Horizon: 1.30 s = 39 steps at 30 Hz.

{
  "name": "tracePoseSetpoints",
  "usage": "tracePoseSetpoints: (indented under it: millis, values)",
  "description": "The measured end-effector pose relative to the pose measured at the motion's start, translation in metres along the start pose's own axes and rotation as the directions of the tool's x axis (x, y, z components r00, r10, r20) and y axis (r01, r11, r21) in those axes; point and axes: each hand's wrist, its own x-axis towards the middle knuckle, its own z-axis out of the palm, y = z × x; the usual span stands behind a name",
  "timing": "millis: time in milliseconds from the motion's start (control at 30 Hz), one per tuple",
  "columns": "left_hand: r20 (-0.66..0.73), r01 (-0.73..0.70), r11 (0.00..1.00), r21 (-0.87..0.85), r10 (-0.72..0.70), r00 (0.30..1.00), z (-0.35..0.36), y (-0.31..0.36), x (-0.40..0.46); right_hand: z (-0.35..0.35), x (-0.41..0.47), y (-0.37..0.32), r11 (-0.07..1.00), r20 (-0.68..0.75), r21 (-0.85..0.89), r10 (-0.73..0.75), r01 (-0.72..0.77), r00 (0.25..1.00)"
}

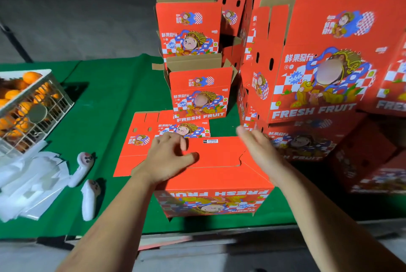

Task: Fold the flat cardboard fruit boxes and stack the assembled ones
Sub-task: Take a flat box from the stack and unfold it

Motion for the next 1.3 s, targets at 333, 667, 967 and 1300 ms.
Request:
tracePoseSetpoints:
  millis: [333, 667, 967, 1300]
  values:
    - [0.039, 0.121, 0.854, 0.506, -0.163, 0.986, 0.009, 0.022, -0.004, 0.009, 0.010, 0.019, 0.779, 0.048, -0.620, -0.076, 0.089, 0.996]
    - [0.490, 0.623, 0.370, -0.689, -0.397, 0.776, -0.015, 0.001, -0.023, -0.001, 0.002, -0.001, 0.996, -0.066, -0.007, 0.091, -0.092, 0.994]
    - [-0.030, 0.038, 0.299, -0.954, -0.218, 0.975, -0.038, -0.006, -0.075, -0.019, -0.024, -0.028, 0.776, 0.341, 0.441, 0.320, -0.452, 0.884]
    - [0.107, 0.363, 0.695, -0.621, -0.383, 0.917, -0.003, -0.047, -0.073, -0.004, -0.020, 0.026, 0.949, 0.524, 0.129, 0.181, -0.287, 0.832]
